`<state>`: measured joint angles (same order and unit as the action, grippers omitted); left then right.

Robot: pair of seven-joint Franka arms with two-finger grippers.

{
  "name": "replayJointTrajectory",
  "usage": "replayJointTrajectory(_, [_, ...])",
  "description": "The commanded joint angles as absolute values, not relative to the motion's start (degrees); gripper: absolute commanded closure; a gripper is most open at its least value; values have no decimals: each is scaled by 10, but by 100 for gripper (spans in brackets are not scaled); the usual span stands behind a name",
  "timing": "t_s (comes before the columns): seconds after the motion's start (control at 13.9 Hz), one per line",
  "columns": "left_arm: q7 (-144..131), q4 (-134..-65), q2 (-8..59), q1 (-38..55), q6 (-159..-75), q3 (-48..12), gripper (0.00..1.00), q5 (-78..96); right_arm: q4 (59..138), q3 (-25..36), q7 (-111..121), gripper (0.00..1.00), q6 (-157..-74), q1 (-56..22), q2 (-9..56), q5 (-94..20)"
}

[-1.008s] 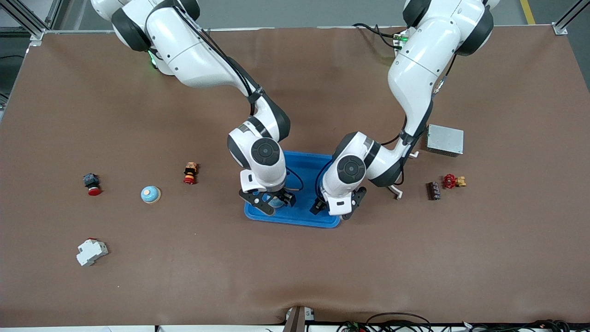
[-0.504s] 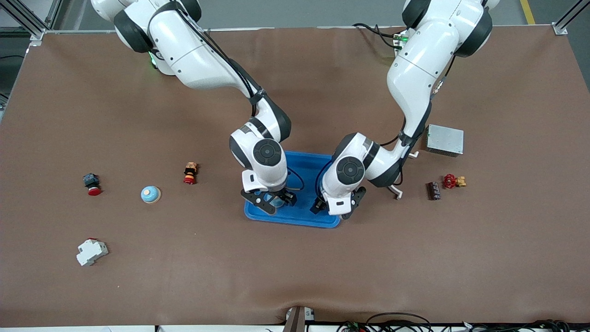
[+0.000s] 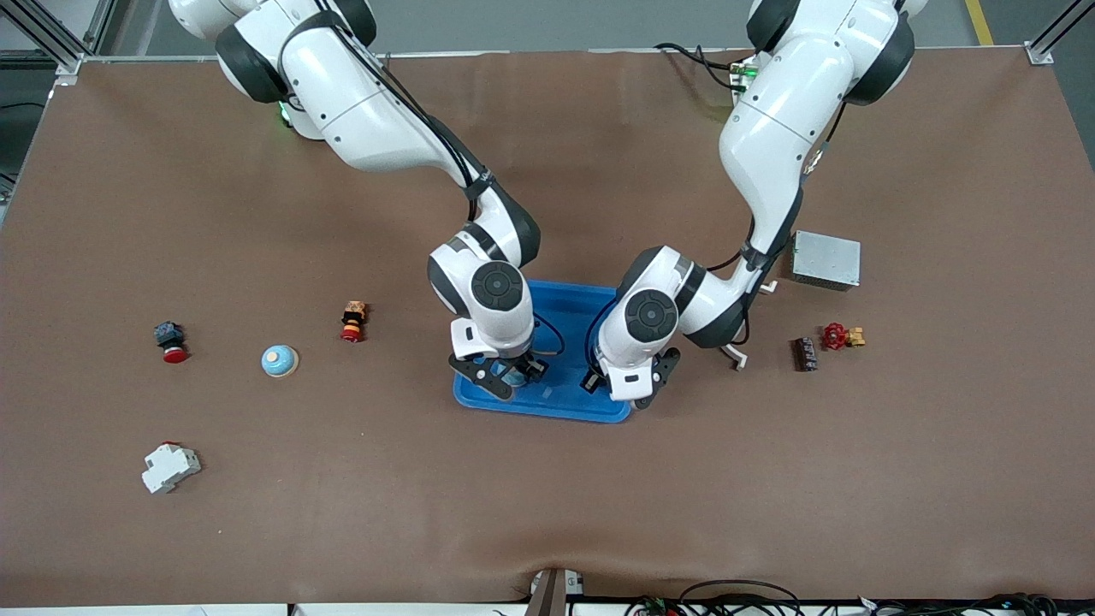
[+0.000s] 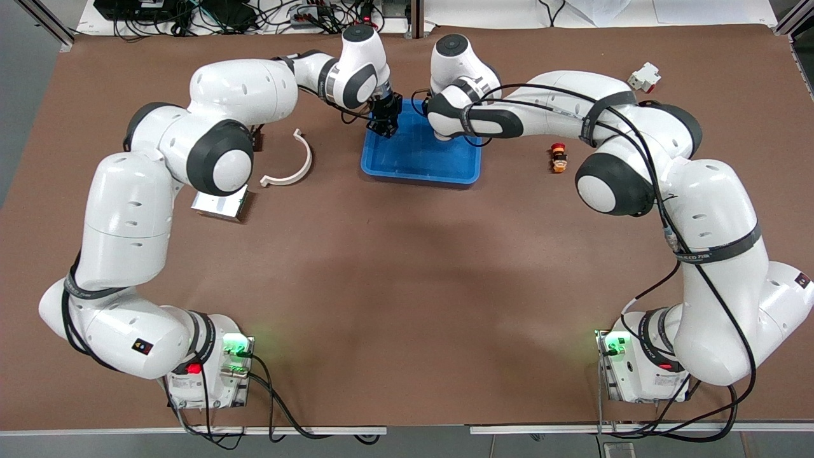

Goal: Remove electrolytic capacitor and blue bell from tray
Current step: 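Grasp the second bell with the right gripper while the left gripper grasps the capacitor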

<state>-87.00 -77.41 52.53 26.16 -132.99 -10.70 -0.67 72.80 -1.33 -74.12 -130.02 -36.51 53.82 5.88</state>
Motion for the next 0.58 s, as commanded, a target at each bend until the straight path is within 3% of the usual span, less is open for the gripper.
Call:
replayJointTrajectory(0.0, [-883, -773, 505, 261, -1325, -102, 100, -34, 722, -12, -754, 100, -1293, -367, 529, 67])
replayJointTrajectory(0.29, [-882, -779, 465, 259, -1315, -101, 100, -53, 719, -14, -744, 100, -1233, -356, 505, 66])
replayJointTrajectory(0.5, [-868, -778, 410, 254, -1218, -103, 100, -81, 723, -16, -684, 100, -1199, -329, 474, 63])
